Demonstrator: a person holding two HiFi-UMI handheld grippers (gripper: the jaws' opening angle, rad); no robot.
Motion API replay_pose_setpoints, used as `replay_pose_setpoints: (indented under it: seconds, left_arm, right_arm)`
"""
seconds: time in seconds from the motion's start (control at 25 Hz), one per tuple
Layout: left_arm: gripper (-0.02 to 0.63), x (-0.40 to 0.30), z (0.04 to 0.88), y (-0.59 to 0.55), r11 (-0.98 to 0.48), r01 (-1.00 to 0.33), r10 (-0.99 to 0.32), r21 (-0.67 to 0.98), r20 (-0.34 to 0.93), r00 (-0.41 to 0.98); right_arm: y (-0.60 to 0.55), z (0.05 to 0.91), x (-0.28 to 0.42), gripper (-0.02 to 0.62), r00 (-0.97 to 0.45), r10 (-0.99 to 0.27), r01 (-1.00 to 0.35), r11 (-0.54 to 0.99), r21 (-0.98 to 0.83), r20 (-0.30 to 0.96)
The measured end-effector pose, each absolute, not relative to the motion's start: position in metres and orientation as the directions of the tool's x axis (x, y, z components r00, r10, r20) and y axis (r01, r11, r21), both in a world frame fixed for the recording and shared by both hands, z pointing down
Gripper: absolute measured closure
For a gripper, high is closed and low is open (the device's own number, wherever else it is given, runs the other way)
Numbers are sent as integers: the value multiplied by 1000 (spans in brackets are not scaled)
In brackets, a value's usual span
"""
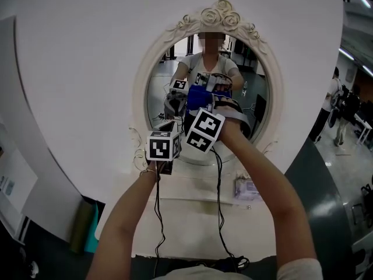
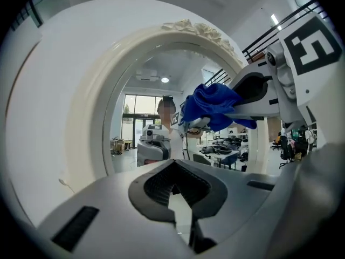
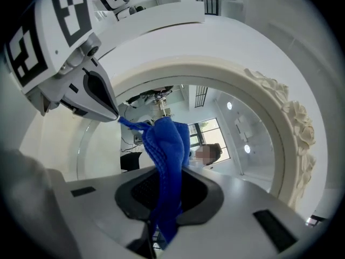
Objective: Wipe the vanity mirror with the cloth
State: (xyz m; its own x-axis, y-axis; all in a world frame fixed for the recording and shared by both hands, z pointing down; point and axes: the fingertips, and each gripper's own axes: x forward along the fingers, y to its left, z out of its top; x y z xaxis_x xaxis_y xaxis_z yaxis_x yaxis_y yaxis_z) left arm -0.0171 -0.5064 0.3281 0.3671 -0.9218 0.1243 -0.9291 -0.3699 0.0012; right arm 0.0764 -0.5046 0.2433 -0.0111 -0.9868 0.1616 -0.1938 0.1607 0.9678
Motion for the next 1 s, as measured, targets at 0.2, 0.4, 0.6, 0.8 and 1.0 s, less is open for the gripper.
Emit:
replay_pose_setpoints:
  seconds: [0.2,0.4,0.6,0.8,1.0]
  left_arm:
    - [597,-18,367,-505,-369,-929,-913,8,183,364]
    - [597,-20,392,-501,-368,-929,-907,24,211,365]
    - [597,-20,415,-494,-371,-928,-901,43,227,370]
    - [597,-18,442,-489,-367,-928,-889,68,268,371]
    - [597,-19,461,-485,-358,-931,-884,77,293,364]
  right_arm:
    - [-506,287,76,528,-15,-979,-180,200,963,201]
    - [-506,314,73,528,-29,-974,-196,226,954,225]
    - [-505,347,72,528,-39,-962,-219,271,937,269]
    - [-504,381,70,528,-47,-957,-191,290,938,286]
    - [-503,403,68,528,-61,-949,-196,315,929,309]
